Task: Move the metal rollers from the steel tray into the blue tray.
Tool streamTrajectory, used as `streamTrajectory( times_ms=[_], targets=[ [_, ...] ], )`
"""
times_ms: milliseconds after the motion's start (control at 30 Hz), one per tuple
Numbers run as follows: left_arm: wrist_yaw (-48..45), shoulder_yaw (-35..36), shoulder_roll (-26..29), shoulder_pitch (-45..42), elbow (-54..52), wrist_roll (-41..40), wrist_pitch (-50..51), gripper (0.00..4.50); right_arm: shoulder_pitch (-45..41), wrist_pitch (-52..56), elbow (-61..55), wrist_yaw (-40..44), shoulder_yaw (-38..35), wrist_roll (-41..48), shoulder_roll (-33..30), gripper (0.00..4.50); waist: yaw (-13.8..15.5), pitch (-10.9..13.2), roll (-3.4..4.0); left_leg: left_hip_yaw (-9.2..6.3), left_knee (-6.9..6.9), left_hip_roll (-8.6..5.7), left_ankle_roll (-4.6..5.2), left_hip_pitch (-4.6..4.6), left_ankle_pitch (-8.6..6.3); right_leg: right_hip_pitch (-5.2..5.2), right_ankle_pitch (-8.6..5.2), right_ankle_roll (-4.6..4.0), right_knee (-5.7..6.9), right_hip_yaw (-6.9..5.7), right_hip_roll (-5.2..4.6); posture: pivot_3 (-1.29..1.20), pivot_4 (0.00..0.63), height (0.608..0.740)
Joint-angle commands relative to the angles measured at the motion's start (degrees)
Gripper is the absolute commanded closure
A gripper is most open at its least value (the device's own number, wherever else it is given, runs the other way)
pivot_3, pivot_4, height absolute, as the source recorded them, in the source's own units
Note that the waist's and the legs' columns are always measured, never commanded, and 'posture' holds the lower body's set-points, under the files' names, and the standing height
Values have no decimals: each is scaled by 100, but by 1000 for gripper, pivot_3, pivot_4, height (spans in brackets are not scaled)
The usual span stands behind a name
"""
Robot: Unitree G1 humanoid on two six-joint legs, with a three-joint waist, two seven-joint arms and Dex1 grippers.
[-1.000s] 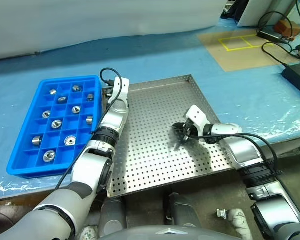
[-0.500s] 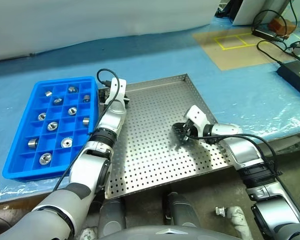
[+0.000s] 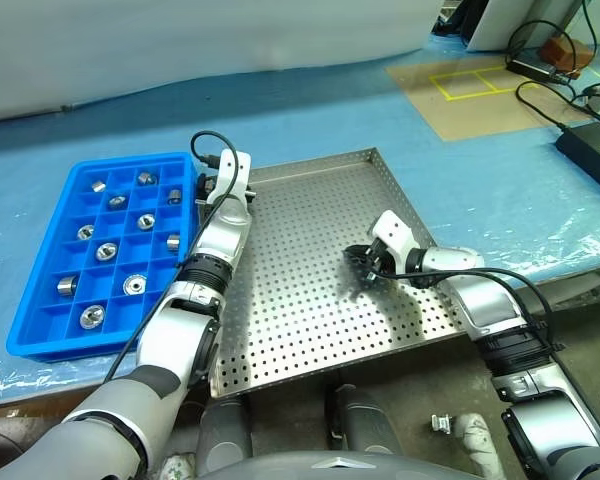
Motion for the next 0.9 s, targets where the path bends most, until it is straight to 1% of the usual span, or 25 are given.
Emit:
streamTrajectory(
  times_ms=[33,200,367,767,900],
  targets=[
    [133,73,57,-136,148,14,-95,31,43,-22,26,-15,0,-60,-33,4500,-2,0,0,0,1,-1,0,0,0,0,0,0,0,0,0,-239,150,740],
    [145,121,59,-166,473,-47,-146,31,78,-16,-11,-20,-6,-67,-37,4500,-6,0,0,0,0,1,0,5,0,1,0,0,1,1,1,-244,150,740],
    [-28,77,-20,-167,542,-89,-107,31,86,-17,-21,-24,-21,-57,-43,4500,-5,-1,1,0,0,-1,0,7,0,3,0,0,2,1,-1,-247,150,740],
    [-540,-30,-261,-144,249,-148,-208,31,126,-7,-52,-35,-1,-50,-7,4500,-3,-1,1,0,0,-7,0,13,0,9,0,0,2,1,-8,-247,150,740],
    [-575,-30,-288,-131,191,-139,-200,31,120,-18,-37,-22,-2,-53,-19,4500,-7,-1,1,0,0,-7,0,11,0,8,0,0,0,1,-8,-247,150,740]
  ],
)
